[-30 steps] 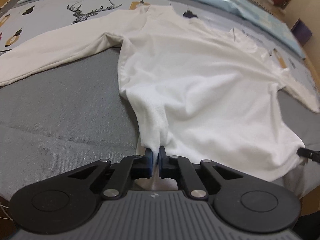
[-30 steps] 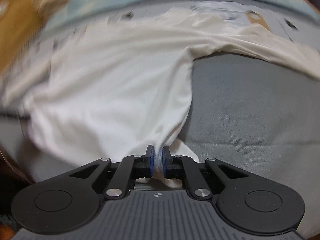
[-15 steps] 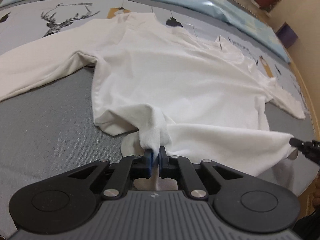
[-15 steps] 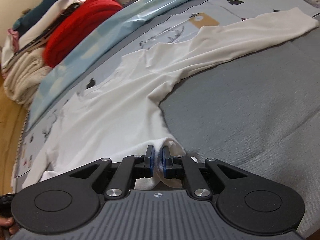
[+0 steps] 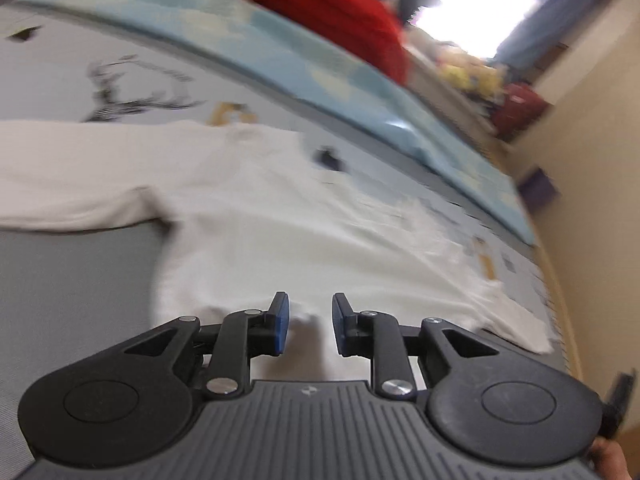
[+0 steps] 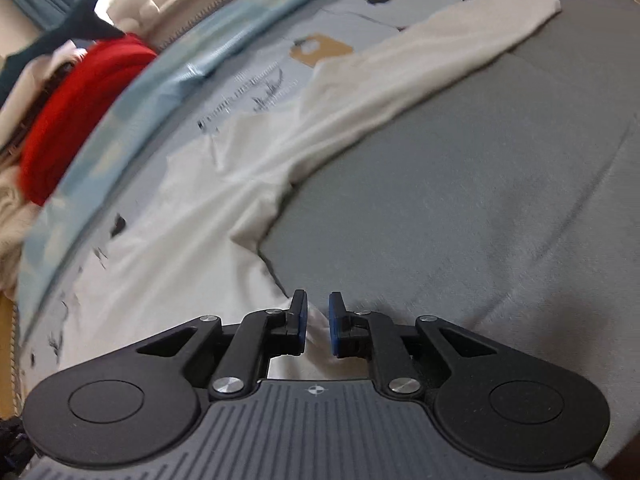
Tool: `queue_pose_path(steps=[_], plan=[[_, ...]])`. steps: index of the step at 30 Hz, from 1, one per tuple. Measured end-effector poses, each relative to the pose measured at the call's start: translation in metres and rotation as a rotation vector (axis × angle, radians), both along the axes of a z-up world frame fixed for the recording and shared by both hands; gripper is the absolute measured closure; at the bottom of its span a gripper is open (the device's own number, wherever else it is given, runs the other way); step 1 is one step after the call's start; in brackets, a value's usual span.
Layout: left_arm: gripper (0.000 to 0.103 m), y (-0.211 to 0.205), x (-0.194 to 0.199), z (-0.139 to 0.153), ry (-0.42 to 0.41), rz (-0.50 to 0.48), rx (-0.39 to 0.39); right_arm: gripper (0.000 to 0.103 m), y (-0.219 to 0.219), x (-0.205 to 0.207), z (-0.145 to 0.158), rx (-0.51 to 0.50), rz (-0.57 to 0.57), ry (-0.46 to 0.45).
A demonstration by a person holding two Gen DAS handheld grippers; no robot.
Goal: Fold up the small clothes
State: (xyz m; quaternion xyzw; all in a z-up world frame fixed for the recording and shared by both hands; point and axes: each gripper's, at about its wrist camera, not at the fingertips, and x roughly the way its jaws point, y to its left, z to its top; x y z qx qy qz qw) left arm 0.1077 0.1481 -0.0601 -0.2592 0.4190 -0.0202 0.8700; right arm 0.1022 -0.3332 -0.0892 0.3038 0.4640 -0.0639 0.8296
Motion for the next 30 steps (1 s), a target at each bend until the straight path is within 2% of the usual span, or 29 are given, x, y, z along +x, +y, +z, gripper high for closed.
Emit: queue_pose_path(steps=[4,7,11,15,19,22,24,26,30], plan=[[0.077,0.024,-0.001,-0.019,0.143,0.056,0.016,0.090,0.006,-0.001,0.004,-0.054,0.080,-0.015],[0.077,0.032,-0.002,-0.030,0.206,0.059,0.027,0.088,0.004,-0.003,0.001,-0.067,0.116,-0.001],[0.076,0.024,0.004,-0.031,0.178,-0.011,0.030,0.087,-0.001,-0.004,-0.004,-0.045,0.128,0.029],[0.055,0.001,0.014,-0.030,0.142,-0.044,0.047,0.084,0.004,-0.004,-0.006,-0.064,0.168,0.050],[0.055,-0.017,0.024,-0.045,0.188,-0.086,0.079,0.080,0.002,-0.004,-0.008,-0.063,0.186,0.063],[0.063,-0.023,0.025,-0.049,0.183,-0.105,0.088,0.079,0.000,-0.003,-0.008,-0.066,0.197,0.074],[0.095,-0.023,0.025,-0.047,0.178,-0.118,0.086,0.079,0.001,-0.002,-0.009,-0.064,0.202,0.077],[0.099,-0.024,0.020,-0.043,0.161,-0.130,0.106,0.079,0.001,-0.001,-0.009,-0.066,0.213,0.081],[0.100,-0.024,0.003,-0.023,0.122,-0.155,0.160,0.079,0.003,-0.002,-0.011,-0.067,0.237,0.092]])
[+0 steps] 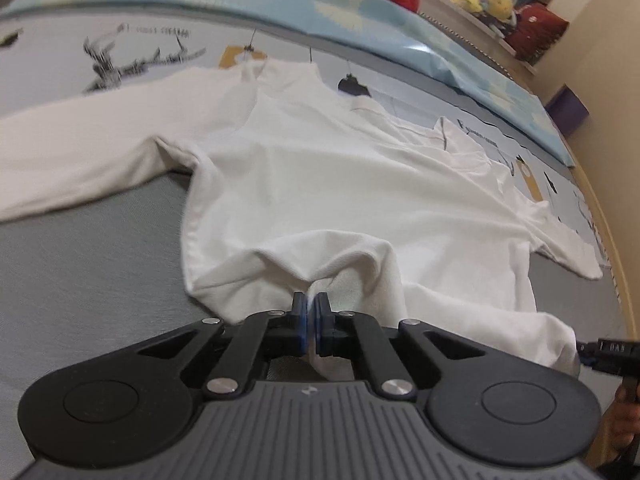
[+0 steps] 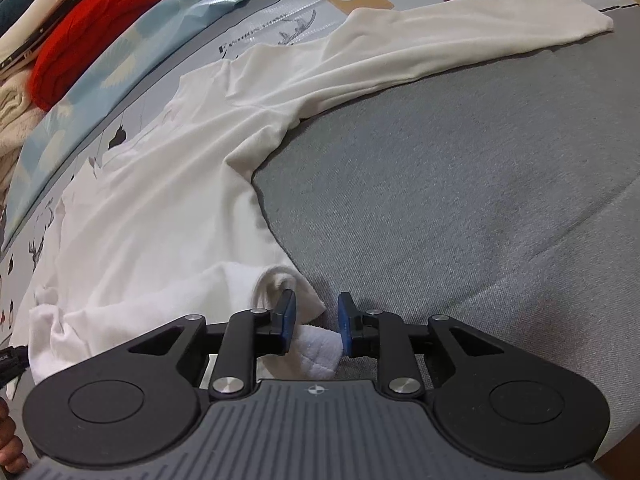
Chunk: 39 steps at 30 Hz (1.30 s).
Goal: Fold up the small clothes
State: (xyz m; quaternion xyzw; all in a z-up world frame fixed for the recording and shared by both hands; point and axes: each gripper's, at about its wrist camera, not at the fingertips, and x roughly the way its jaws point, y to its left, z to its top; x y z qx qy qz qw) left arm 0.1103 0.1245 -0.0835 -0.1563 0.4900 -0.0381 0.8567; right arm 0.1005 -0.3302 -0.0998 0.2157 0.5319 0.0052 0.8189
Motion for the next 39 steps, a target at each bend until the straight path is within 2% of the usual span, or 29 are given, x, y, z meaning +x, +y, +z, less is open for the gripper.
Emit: queue_pose_path(steps=[4,7,8,9,10,12,14,15,17,18,20,22,24,26,29,32,39], plan=[[0.100,0.008,-0.042,0.034,-0.057,-0.035,0.037,0.079,0.004,-0.005,0.000,-0.014,0.048,0.009],[0.100,0.030,-0.083,0.053,-0.096,-0.006,-0.009,0.080,0.005,-0.011,0.002,-0.014,0.097,0.008],[0.100,0.037,-0.095,0.059,-0.110,0.021,-0.035,0.087,0.005,-0.014,0.004,-0.002,0.116,0.003],[0.100,0.046,-0.106,0.065,-0.132,0.049,-0.074,0.103,0.004,-0.017,0.006,0.010,0.134,-0.006],[0.100,0.053,-0.117,0.070,-0.153,0.065,-0.109,0.103,0.004,-0.021,0.009,0.021,0.148,-0.021],[0.100,0.064,-0.138,0.075,-0.183,0.073,-0.150,0.103,-0.004,-0.031,0.020,0.083,0.134,-0.081],[0.100,0.070,-0.151,0.078,-0.190,0.061,-0.142,0.103,-0.022,-0.042,0.031,0.201,0.068,-0.151],[0.100,0.073,-0.156,0.079,-0.180,0.052,-0.147,0.103,-0.031,-0.048,0.036,0.235,0.032,-0.179],[0.100,0.078,-0.161,0.074,-0.132,0.032,-0.173,0.103,-0.042,-0.056,0.039,0.237,-0.011,-0.190],[0.100,0.078,-0.160,0.069,-0.096,0.018,-0.185,0.103,-0.044,-0.058,0.040,0.208,-0.013,-0.184],[0.098,0.074,-0.155,0.061,-0.031,-0.007,-0.161,0.099,-0.039,-0.062,0.040,0.113,0.017,-0.163],[0.094,0.072,-0.149,0.049,0.020,-0.004,-0.121,0.097,-0.031,-0.063,0.036,0.099,0.062,-0.134],[0.081,0.074,-0.141,0.038,0.064,0.022,-0.103,0.071,-0.020,-0.062,0.030,0.120,0.131,-0.098],[0.072,0.078,-0.133,0.027,0.109,0.050,-0.098,0.061,-0.007,-0.061,0.028,0.088,0.190,-0.090],[0.066,0.087,-0.123,0.012,0.163,0.084,-0.070,0.060,0.014,-0.059,0.025,0.046,0.283,-0.074],[0.065,0.089,-0.112,0.000,0.202,0.085,-0.049,0.060,0.031,-0.057,0.020,-0.002,0.359,-0.061],[0.061,0.059,-0.096,-0.016,0.263,-0.027,0.055,0.060,0.058,-0.064,0.007,-0.133,0.514,-0.029]])
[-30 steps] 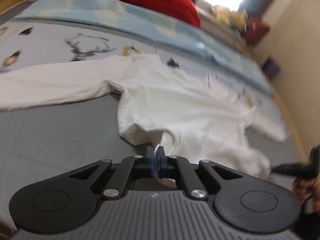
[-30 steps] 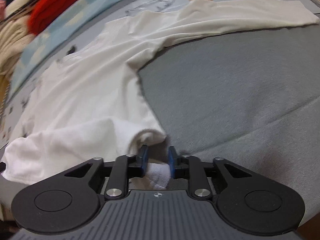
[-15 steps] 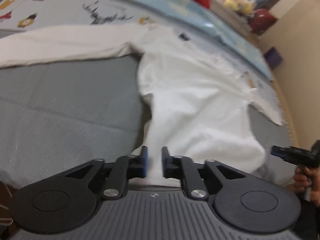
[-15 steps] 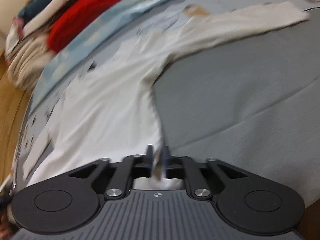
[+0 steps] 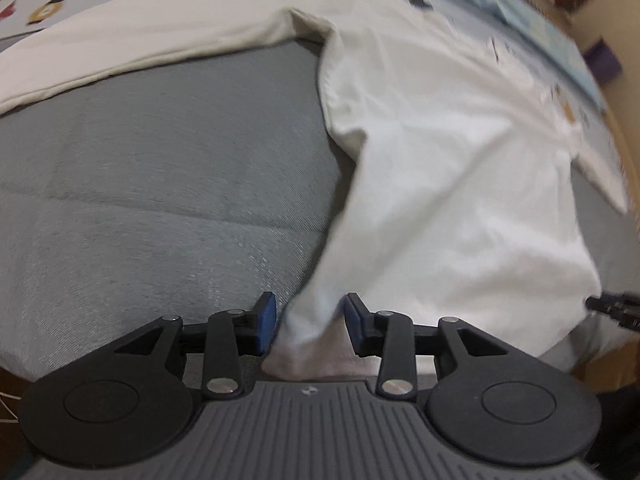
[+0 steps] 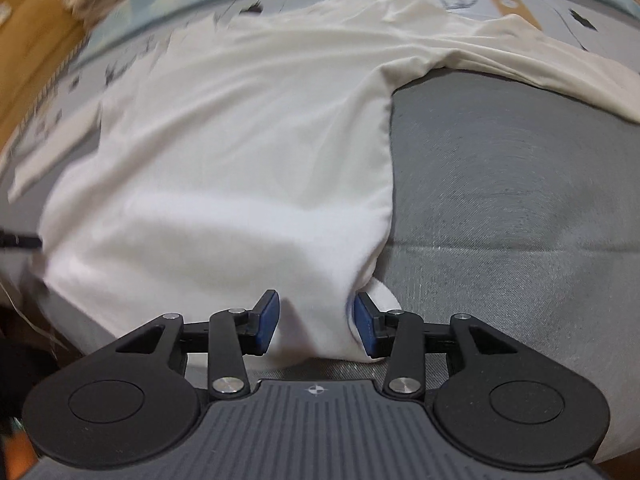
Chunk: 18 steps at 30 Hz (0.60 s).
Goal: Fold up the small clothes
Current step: 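Release the hem with both grippers and regrasp the shirt body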
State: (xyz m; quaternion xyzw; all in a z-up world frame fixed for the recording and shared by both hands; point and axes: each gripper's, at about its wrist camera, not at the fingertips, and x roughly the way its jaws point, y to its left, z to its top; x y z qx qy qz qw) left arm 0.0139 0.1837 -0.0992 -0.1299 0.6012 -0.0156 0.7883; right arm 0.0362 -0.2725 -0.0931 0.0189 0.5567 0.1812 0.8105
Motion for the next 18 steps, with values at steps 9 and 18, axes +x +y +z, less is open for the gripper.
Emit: queue_pose_path(steps=[9,18], plan=[[0.099,-0.005,-0.016,0.022,-0.080,-0.066,0.010,0.095,0.010,-0.018,0.008,-0.069,0.144,-0.055],[0.102,0.057,-0.068,0.098,-0.425,0.123,-0.467,0.103,-0.114,-0.018,0.072,0.855,-0.308,-0.165]])
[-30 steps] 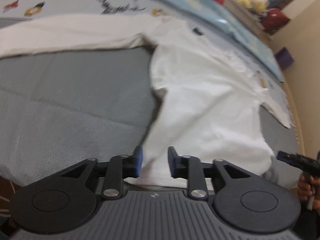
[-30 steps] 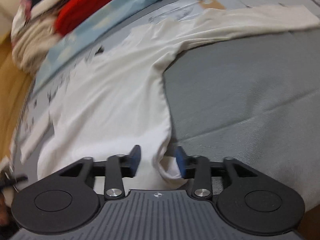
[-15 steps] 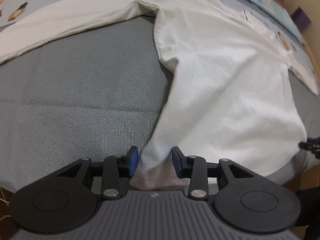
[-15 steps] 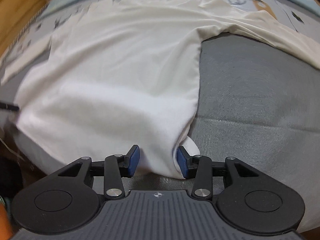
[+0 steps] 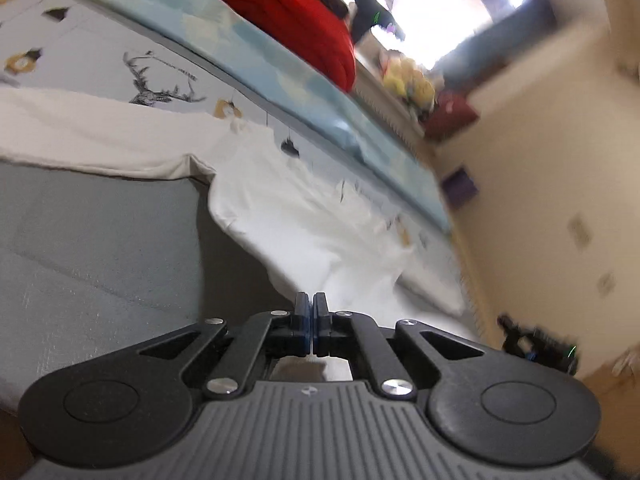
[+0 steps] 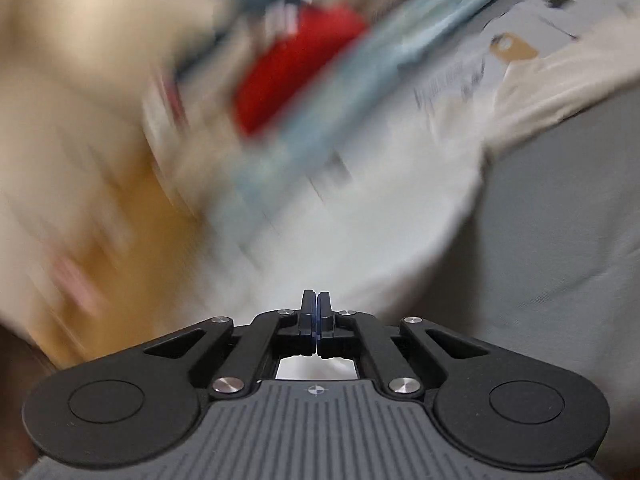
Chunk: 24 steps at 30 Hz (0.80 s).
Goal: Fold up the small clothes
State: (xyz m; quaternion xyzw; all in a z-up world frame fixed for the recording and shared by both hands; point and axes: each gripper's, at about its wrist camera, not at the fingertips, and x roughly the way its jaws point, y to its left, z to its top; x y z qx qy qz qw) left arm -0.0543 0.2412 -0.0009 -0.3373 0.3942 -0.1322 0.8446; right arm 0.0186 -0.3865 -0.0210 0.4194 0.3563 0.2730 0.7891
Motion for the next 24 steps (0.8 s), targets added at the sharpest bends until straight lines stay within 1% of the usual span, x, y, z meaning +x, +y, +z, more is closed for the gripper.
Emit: queue_pose_path(steps=[1,2,3,4,5,6,7,9,10,11,12,13,14,15,17,18,20,21,24], plan=[[0.102,0.001,0.003,-0.006,0.043,0.012,0.011,0.103,-0.015,-0.002,0.001,0.096,-0.052,-0.011],[0.102,-0.002,0.009,-0.015,0.114,0.017,0.060,0.103,-0.025,-0.004,0.001,0.139,-0.091,-0.015],[0.102,-0.008,0.015,-0.028,0.201,0.020,0.134,0.103,-0.029,-0.005,-0.001,0.130,-0.115,-0.005],[0.101,-0.014,0.021,-0.040,0.273,0.013,0.196,0.103,-0.029,-0.003,-0.004,0.096,-0.123,0.024],[0.101,-0.020,0.026,-0.048,0.315,-0.002,0.238,0.103,-0.024,0.000,-0.009,0.028,-0.116,0.069],[0.101,-0.026,0.031,-0.054,0.336,-0.018,0.268,0.103,-0.015,0.003,-0.014,-0.061,-0.095,0.107],[0.098,-0.031,0.034,-0.056,0.342,-0.032,0.282,0.099,-0.002,0.005,-0.018,-0.188,-0.068,0.135],[0.080,-0.038,0.037,-0.059,0.348,-0.047,0.296,0.097,0.024,0.008,-0.027,-0.419,-0.017,0.171],[0.077,-0.041,0.039,-0.060,0.346,-0.050,0.303,0.095,0.038,0.010,-0.033,-0.503,0.031,0.190],[0.071,-0.043,0.040,-0.062,0.346,-0.052,0.314,0.088,0.051,0.009,-0.038,-0.552,0.078,0.197],[0.067,-0.044,0.040,-0.065,0.354,-0.055,0.321,0.075,0.061,0.007,-0.044,-0.586,0.122,0.196],[0.066,-0.046,0.042,-0.070,0.373,-0.055,0.334,0.069,0.071,0.005,-0.048,-0.617,0.158,0.190],[0.065,-0.046,0.045,-0.073,0.392,-0.055,0.353,0.058,0.079,0.005,-0.051,-0.652,0.190,0.185],[0.065,-0.048,0.048,-0.078,0.414,-0.055,0.380,0.052,0.087,0.006,-0.055,-0.691,0.215,0.193],[0.063,-0.042,0.049,-0.087,0.451,-0.044,0.407,0.052,0.096,0.008,-0.064,-0.754,0.254,0.225],[0.063,-0.038,0.050,-0.091,0.464,-0.033,0.407,0.052,0.100,0.009,-0.068,-0.779,0.268,0.242],[0.063,-0.031,0.048,-0.096,0.475,-0.011,0.385,0.052,0.100,0.009,-0.074,-0.799,0.293,0.254],[0.063,-0.029,0.048,-0.100,0.483,-0.001,0.372,0.052,0.097,0.002,-0.072,-0.800,0.307,0.254],[0.063,-0.029,0.049,-0.107,0.474,-0.004,0.358,0.052,0.101,-0.004,-0.077,-0.816,0.362,0.255]])
